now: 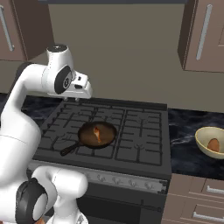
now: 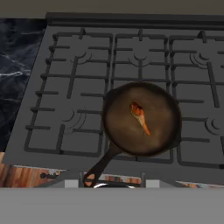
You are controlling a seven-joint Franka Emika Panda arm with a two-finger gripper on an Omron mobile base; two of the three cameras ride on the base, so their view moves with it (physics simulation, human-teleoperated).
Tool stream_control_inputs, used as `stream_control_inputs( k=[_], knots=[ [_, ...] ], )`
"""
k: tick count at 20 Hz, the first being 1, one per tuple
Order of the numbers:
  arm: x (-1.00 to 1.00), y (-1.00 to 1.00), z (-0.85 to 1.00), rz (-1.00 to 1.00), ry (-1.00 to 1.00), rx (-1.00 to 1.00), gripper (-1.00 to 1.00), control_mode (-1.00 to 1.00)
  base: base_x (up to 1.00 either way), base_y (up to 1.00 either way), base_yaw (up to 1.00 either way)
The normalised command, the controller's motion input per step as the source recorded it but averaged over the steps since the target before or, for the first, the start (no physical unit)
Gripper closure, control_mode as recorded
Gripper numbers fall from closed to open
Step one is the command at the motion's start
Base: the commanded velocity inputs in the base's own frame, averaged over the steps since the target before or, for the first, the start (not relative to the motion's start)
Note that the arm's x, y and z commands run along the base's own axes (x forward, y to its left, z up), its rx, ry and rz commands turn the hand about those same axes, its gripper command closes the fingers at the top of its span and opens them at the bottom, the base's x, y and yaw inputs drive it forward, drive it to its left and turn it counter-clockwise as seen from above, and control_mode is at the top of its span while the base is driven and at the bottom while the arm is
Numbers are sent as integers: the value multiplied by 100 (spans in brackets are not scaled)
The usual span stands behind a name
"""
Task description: Place the chicken drumstick on the plate and place the potato on the same plate.
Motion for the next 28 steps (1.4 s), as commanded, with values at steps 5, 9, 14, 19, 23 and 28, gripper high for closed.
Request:
stream_control_inputs(
  k=[5,9,14,19,23,28],
  knots=[
    [0,0,-21,0,0,-5,-100,-100,0,0,0],
    [-1,-15,-39,0,-1,-9,-100,-100,0,0,0],
    [-3,-34,-34,1,0,0,-100,-100,0,0,0],
    [-3,-33,-33,3,0,0,-100,-100,0,0,0],
    [0,-8,-38,4,2,0,-100,-100,0,0,0],
    [8,0,-40,9,2,0,-100,-100,0,0,0]
  ],
)
